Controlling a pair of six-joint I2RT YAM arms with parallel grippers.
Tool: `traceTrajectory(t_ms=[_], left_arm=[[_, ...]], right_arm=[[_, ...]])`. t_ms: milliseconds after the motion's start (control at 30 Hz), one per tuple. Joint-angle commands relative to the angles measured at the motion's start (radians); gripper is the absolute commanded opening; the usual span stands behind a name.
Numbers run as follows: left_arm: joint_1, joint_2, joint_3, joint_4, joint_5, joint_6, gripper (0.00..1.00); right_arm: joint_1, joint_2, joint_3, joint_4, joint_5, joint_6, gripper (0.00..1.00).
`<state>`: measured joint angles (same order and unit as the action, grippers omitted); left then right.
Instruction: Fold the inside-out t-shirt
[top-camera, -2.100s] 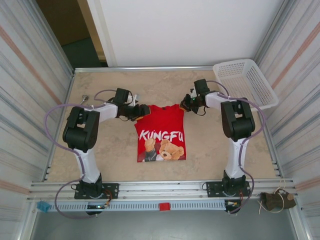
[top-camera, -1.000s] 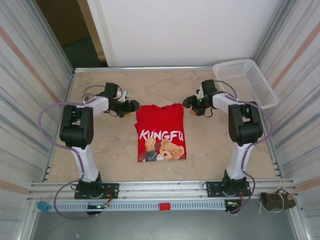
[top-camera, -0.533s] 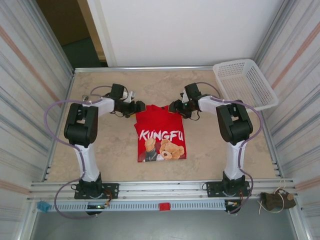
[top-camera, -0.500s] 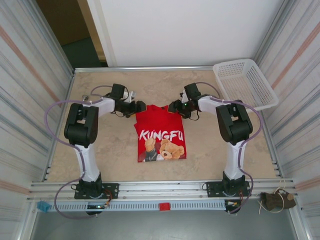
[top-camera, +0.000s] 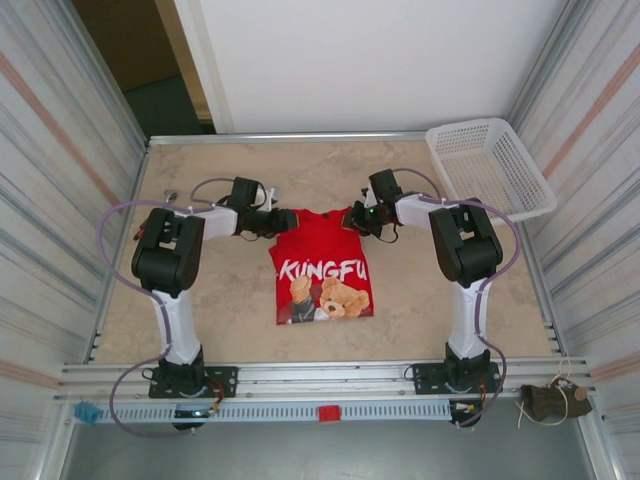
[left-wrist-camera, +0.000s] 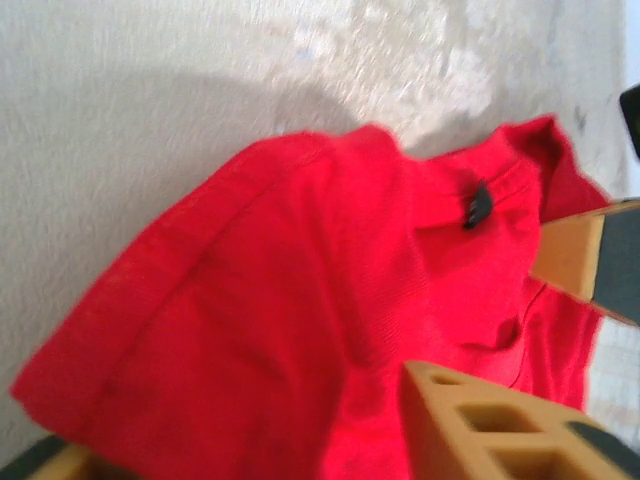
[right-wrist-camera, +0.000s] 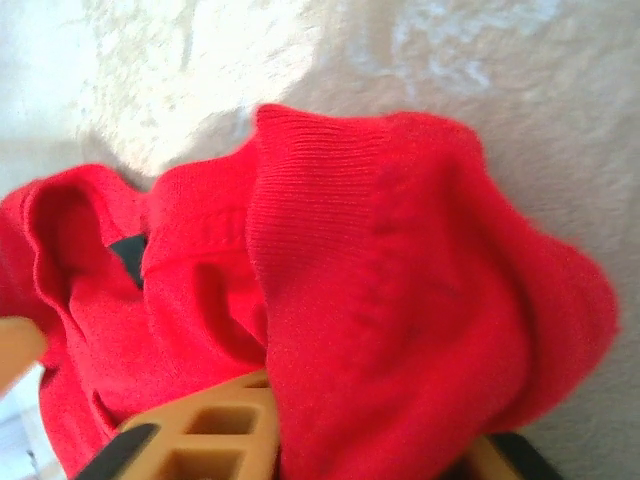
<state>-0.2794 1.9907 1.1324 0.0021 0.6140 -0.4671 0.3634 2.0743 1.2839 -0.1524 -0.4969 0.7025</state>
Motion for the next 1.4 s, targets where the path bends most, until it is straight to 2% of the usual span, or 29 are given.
traceTrajectory(t_ms=[0, 33, 267, 400, 700, 900, 967, 1033, 1100, 1233, 1367], left_arm=[[-0.021, 0.046, -0.018, -0.05, -0.031, -0.011, 0.15], [-0.019, 0.043, -0.013, -0.053, -0.033, -0.006, 0.0], [0.007, -0.154, -0.048, -0.001, -0.023, -0.035, 0.0], [0.037, -0.132, 0.032, -0.012, 0.009, -0.037, 0.0], [0.119, 0.085, 0.403, -0.076, 0.084, -0.061, 0.0], [0.138, 0.099, 0.698, -0.176, 0.096, -0.055, 0.0], [0.14, 0.097, 0.755, -0.201, 0.103, -0.053, 0.0], [0.137, 0.058, 0.727, -0.18, 0.112, -0.065, 0.0], [0.127, -0.005, 0.63, -0.128, 0.114, -0.074, 0.0], [0.095, -0.166, 0.325, -0.015, 0.109, -0.075, 0.0], [0.047, -0.402, -0.071, 0.154, 0.06, -0.117, 0.0]], right_arm=[[0.005, 0.02, -0.039, 0.037, -0.018, 0.025, 0.0], [-0.001, 0.005, -0.05, 0.049, -0.029, 0.031, 0.0], [-0.035, -0.163, -0.097, 0.073, -0.057, 0.058, 0.0], [-0.058, -0.133, -0.016, 0.059, -0.088, 0.079, 0.0], [-0.094, 0.057, 0.377, -0.053, -0.102, 0.103, 0.0], [-0.105, 0.09, 0.64, -0.121, -0.105, 0.093, 0.0], [-0.107, 0.08, 0.669, -0.122, -0.112, 0.085, 0.0], [-0.106, 0.043, 0.64, -0.099, -0.113, 0.069, 0.0], [-0.1, -0.012, 0.532, -0.058, -0.11, 0.055, 0.0], [-0.08, -0.16, 0.229, 0.067, -0.098, 0.052, 0.0], [-0.031, -0.347, -0.11, 0.165, -0.057, 0.052, 0.0]])
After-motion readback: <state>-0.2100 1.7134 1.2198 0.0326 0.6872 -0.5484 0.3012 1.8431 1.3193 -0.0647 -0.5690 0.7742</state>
